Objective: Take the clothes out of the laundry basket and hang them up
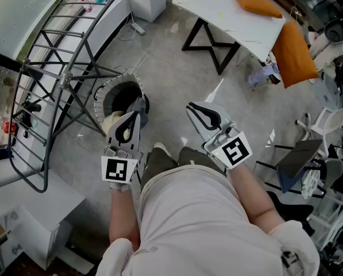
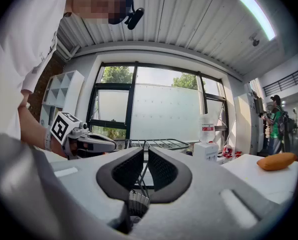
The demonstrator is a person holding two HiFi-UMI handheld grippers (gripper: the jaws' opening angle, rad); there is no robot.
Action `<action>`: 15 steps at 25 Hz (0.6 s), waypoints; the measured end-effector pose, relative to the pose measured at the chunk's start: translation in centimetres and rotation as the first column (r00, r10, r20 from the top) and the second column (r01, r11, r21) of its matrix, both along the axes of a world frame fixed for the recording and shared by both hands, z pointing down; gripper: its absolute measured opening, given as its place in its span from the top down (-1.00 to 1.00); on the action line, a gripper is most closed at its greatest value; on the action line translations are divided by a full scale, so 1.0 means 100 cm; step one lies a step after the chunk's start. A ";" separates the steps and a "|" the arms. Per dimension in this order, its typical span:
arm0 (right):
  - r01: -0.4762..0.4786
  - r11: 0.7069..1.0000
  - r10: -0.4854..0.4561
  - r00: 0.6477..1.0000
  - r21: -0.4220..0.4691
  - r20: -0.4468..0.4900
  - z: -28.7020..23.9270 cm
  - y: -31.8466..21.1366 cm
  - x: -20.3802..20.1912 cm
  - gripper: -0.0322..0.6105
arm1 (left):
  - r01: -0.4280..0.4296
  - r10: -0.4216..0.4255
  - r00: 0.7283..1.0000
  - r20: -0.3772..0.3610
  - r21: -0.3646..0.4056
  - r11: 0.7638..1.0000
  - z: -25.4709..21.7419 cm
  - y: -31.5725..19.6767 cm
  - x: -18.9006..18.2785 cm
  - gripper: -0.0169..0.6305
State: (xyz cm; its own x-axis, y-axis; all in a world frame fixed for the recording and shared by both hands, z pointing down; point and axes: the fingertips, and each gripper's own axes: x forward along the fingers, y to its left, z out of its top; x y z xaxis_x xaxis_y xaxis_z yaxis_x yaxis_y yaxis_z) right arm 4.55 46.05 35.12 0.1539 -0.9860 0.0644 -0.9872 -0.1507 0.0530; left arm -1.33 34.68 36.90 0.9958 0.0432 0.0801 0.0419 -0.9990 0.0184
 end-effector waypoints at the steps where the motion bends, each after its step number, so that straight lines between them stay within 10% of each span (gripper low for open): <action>1: 0.003 1.000 -0.003 1.000 -0.001 0.008 0.001 -0.006 0.000 0.79 | 0.001 -0.002 1.000 0.022 0.020 1.000 0.006 -0.007 -0.002 0.95; 15: 0.034 0.998 -0.027 0.990 -0.050 0.136 0.035 -0.094 0.037 0.79 | 0.162 -0.157 0.976 0.154 -0.020 0.987 0.061 -0.115 -0.032 0.95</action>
State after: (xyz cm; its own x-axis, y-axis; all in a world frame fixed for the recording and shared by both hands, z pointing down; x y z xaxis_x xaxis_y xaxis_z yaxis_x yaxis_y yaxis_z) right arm 8.27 36.66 38.60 0.1100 -0.9849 0.1335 -0.9900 -0.1206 -0.0739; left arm -4.53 23.15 43.04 0.9665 -0.1097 0.2320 -0.1232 -0.9914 0.0446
